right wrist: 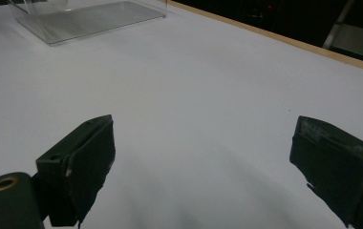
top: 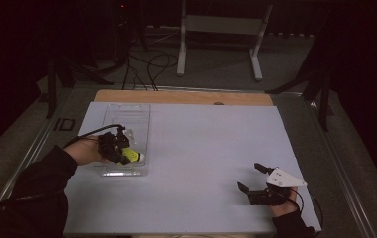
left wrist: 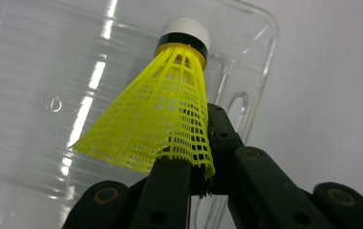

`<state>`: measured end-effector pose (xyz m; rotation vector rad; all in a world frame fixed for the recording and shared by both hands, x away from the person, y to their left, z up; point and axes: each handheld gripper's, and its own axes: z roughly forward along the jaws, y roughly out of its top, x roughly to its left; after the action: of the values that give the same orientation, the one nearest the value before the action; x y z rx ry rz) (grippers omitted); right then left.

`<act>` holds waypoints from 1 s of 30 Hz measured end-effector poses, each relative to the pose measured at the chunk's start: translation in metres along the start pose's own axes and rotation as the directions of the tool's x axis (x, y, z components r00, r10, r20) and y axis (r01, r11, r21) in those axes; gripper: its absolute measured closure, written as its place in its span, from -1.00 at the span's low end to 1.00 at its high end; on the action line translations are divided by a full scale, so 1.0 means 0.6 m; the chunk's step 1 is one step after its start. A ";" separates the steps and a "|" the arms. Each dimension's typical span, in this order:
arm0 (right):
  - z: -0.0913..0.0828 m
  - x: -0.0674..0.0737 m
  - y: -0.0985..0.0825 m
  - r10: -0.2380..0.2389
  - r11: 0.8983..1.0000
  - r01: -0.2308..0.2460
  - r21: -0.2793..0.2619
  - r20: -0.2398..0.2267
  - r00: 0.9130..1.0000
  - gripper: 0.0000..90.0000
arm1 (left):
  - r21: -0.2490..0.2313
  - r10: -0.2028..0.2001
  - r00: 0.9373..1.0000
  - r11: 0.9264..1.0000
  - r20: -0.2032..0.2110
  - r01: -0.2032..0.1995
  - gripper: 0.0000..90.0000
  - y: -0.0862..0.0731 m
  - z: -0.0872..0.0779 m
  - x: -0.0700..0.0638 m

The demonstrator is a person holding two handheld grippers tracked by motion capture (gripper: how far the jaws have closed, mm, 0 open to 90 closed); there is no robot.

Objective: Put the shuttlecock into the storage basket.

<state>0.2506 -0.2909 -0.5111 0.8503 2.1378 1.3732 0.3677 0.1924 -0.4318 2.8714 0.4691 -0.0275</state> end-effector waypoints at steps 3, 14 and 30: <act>0.000 0.000 0.000 0.000 1.000 0.000 0.000 -0.002 1.000 -0.82 | 0.002 -0.008 1.000 1.000 0.002 0.008 0.97 0.002 0.002 0.002; 0.000 0.000 0.000 0.001 1.000 -0.001 -0.001 -0.003 1.000 -0.82 | 0.012 -0.005 1.000 1.000 0.030 0.005 0.94 0.008 0.017 0.006; 0.000 0.000 0.000 0.002 1.000 -0.002 0.000 0.000 1.000 -0.82 | -0.046 -0.118 0.991 0.992 -0.060 0.116 -0.30 0.013 -0.016 0.017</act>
<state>0.2505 -0.2910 -0.5110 0.8521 2.1375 1.3744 0.3799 0.1904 -0.4215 2.8064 0.6422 0.0528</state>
